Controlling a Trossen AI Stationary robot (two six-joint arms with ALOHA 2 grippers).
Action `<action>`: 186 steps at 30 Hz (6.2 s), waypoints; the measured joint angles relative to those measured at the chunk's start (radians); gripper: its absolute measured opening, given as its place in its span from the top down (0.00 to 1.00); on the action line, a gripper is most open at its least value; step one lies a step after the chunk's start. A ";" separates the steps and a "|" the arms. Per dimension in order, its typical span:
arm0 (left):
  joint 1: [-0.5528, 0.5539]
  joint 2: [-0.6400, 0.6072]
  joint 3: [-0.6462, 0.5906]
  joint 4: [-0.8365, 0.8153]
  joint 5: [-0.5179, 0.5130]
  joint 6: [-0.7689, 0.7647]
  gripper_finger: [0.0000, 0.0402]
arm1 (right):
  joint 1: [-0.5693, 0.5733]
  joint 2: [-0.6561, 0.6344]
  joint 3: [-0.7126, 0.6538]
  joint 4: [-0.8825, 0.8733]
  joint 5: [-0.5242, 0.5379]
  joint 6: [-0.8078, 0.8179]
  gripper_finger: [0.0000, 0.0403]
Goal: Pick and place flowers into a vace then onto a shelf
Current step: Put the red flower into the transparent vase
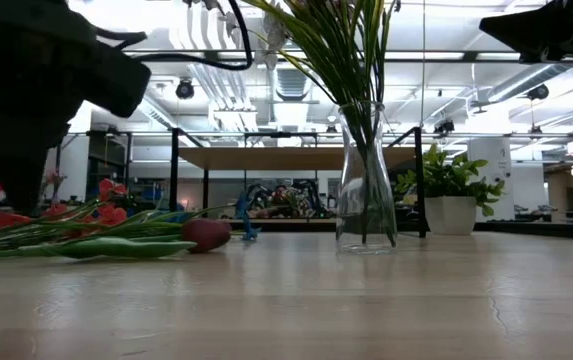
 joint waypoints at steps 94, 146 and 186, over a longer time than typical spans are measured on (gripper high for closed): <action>-0.002 -0.209 0.040 0.673 -0.238 0.931 1.00 | 0.000 0.000 0.000 0.005 0.000 0.000 0.98; 0.135 0.020 0.043 1.524 -0.448 1.636 1.00 | 0.000 0.000 0.000 0.004 0.000 0.000 0.98; 0.171 0.179 0.023 1.636 -0.412 1.658 1.00 | 0.000 0.000 0.000 0.001 0.000 0.000 0.98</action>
